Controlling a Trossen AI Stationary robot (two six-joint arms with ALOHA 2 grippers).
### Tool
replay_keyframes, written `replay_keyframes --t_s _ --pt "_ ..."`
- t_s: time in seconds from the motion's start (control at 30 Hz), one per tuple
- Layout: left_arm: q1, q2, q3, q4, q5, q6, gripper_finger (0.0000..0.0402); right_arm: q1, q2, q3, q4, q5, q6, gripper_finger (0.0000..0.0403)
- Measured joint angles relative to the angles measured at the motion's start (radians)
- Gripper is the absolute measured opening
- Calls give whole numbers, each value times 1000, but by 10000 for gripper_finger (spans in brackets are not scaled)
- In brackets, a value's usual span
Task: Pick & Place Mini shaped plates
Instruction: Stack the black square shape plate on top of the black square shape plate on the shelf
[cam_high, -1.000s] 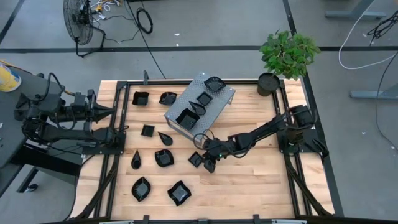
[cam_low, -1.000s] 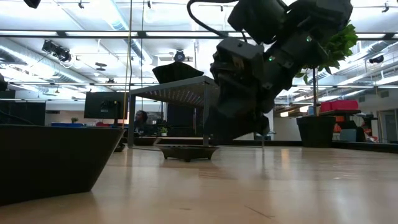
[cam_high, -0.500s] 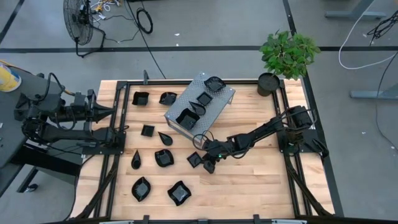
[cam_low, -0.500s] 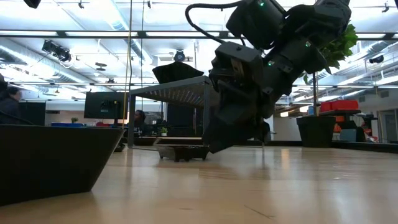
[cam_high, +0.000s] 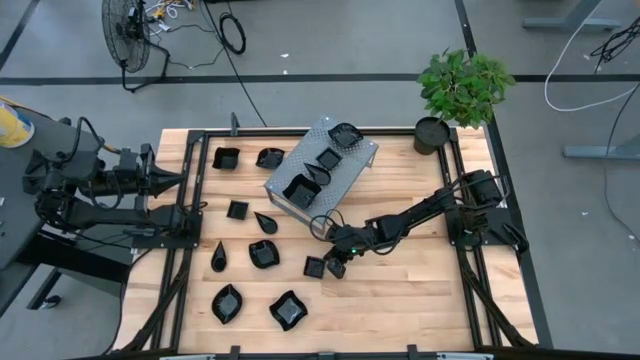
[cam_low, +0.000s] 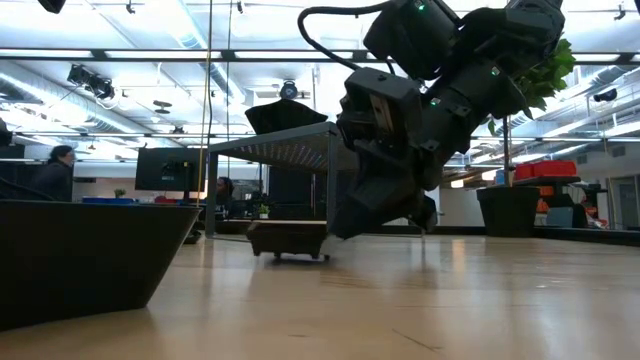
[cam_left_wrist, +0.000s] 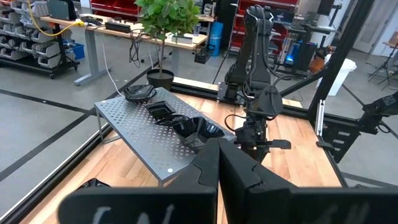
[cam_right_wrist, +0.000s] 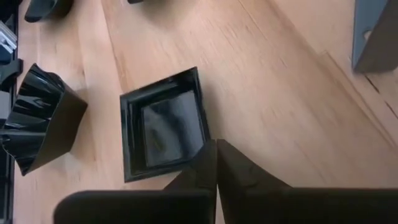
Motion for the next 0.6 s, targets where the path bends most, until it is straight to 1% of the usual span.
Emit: replay_keyframes --t_s 0.43,0.6 --pt "0 0 0 0 0 0 5 4 -12 0 -9 -16 15 1" --pt "0 0 0 0 0 0 5 19 -35 0 -56 6 14 1"
